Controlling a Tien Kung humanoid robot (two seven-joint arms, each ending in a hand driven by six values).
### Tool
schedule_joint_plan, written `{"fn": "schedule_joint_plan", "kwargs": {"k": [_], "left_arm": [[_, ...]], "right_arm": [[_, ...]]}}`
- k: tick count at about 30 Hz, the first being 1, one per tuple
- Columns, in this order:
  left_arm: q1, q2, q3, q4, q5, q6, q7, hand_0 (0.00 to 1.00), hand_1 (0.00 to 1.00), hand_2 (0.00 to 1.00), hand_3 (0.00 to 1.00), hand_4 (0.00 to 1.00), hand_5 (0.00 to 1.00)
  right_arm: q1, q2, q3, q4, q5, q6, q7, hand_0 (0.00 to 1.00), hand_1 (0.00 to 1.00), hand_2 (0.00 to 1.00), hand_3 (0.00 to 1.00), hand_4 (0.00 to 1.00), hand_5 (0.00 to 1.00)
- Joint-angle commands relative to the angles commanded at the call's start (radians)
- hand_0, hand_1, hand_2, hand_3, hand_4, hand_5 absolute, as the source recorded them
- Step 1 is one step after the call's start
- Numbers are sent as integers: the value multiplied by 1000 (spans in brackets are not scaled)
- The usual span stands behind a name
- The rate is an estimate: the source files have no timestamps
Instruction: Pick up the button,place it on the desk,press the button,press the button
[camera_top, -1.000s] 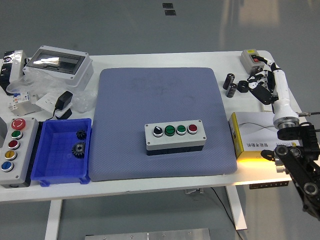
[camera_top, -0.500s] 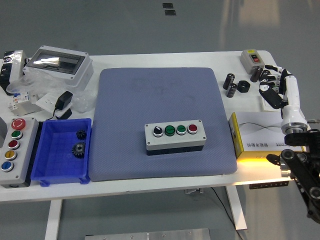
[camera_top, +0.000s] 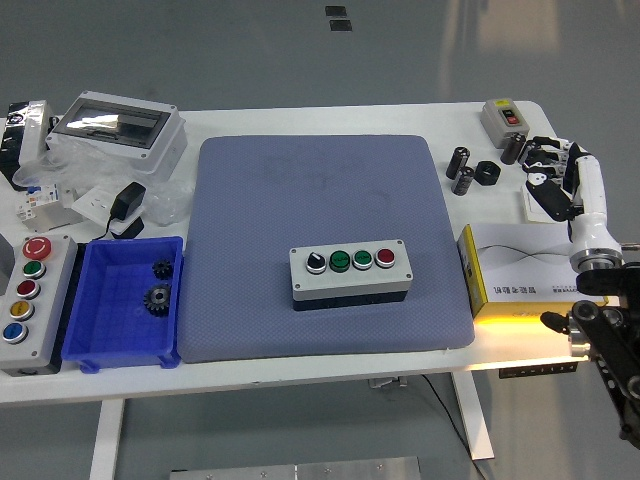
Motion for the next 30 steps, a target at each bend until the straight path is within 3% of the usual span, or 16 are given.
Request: {"fn": "schedule_joint_plan", "kwargs": {"k": [2, 3, 8, 9, 14, 15, 20, 21, 30], "left_arm": [[-1, 0, -2, 0, -1, 1, -2, 656, 629, 620, 698, 814, 246], [-1, 1, -2, 0, -1, 1, -3, 656, 629, 620, 698, 813, 246], [3, 0, 0, 0, -9, 1, -4, 656, 629, 620, 698, 813, 246], [4, -1, 2, 0, -10, 0, -3, 656, 629, 620, 699, 813, 245], [5, -6, 2, 0, -12, -1, -3, 656, 629, 620, 699, 813, 245], [5, -6, 2, 0, -11, -1, -4, 656, 629, 620, 699, 813, 247], [3, -10, 1, 0, -9, -2, -7, 656, 629, 620, 699, 813, 247], [3, -10, 0, 0, -9, -2, -7, 656, 629, 620, 697, 813, 248], [3, -13, 1, 0, -10, -2, -7, 656, 629, 620, 697, 813, 248]], "right_arm": [[-2, -1, 0, -2, -9, 1, 0, 478, 630, 687, 701, 303, 240], [-1, -1, -2, -3, -12, 2, 0, 670, 726, 760, 716, 421, 267], [8, -2, -12, -7, -20, 8, 1, 670, 726, 760, 716, 421, 267], [10, -1, -13, -7, -19, 9, 1, 739, 792, 803, 790, 609, 341], [16, -1, -18, -9, -12, 12, 1, 739, 792, 803, 790, 609, 341], [16, -1, -18, -10, -11, 12, 1, 775, 820, 816, 833, 712, 421], [18, 1, -13, -14, 8, 16, 4, 775, 820, 816, 833, 712, 421], [19, 1, -12, -15, 13, 17, 4, 800, 839, 826, 847, 787, 484], [18, 4, 4, -20, 54, 26, 13, 800, 846, 828, 852, 801, 502]]}}
